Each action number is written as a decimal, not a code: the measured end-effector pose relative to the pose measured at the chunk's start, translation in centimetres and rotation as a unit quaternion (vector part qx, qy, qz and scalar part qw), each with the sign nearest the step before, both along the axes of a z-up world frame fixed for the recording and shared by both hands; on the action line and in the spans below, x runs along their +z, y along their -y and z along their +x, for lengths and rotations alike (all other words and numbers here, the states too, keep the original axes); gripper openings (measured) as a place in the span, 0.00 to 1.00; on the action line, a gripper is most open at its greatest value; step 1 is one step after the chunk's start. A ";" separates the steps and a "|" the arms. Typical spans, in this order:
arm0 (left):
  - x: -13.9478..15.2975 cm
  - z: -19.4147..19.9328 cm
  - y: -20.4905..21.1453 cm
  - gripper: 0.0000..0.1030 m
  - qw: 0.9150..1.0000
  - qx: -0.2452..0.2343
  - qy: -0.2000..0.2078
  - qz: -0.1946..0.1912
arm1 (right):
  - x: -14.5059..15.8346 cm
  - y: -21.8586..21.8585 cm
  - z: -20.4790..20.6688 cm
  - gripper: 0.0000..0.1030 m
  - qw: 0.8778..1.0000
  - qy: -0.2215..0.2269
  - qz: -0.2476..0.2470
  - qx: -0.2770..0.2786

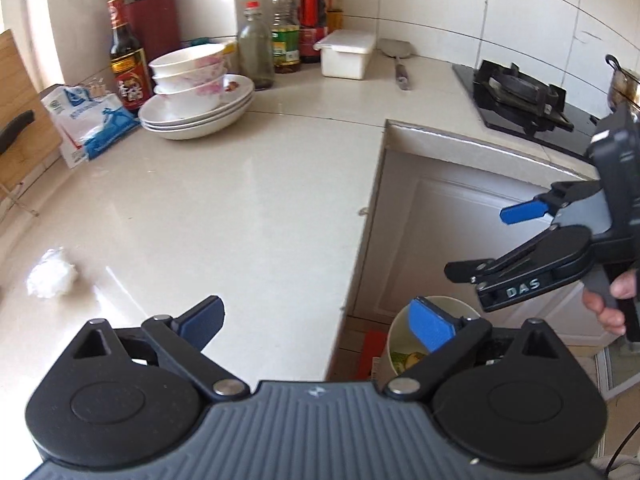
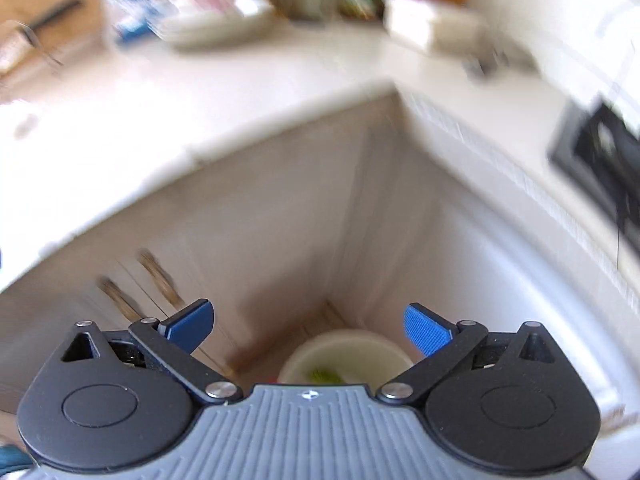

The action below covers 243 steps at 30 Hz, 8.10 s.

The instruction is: Collect trash

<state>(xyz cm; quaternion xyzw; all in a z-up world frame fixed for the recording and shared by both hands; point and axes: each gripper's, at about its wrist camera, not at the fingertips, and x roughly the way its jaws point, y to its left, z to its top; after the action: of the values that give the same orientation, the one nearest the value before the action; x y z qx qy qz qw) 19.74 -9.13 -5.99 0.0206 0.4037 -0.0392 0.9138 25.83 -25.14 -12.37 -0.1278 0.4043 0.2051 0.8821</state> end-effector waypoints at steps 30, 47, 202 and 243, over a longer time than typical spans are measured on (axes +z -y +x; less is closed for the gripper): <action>-2.7 2.7 -32.6 0.95 0.980 0.156 -0.024 0.119 | 3.9 -29.1 1.8 1.00 0.952 0.010 0.047 0.303; -4.7 4.2 -34.4 0.82 0.979 0.160 -0.044 0.116 | 0.5 -35.0 3.6 0.94 0.941 0.014 0.015 0.337; -4.9 2.8 12.5 0.98 0.982 -0.109 -0.150 0.034 | -0.1 10.3 -10.7 1.00 0.934 -0.095 0.004 -0.343; -4.4 2.6 12.8 0.98 0.982 -0.120 -0.145 0.035 | 0.3 10.9 -10.7 1.00 0.932 -0.095 0.005 -0.351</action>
<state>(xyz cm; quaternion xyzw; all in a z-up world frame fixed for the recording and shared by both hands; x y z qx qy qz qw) 22.33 -21.95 -10.37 0.0948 0.5274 -0.1370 0.8331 15.17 -35.99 -12.09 0.0467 0.5039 -0.1041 0.8562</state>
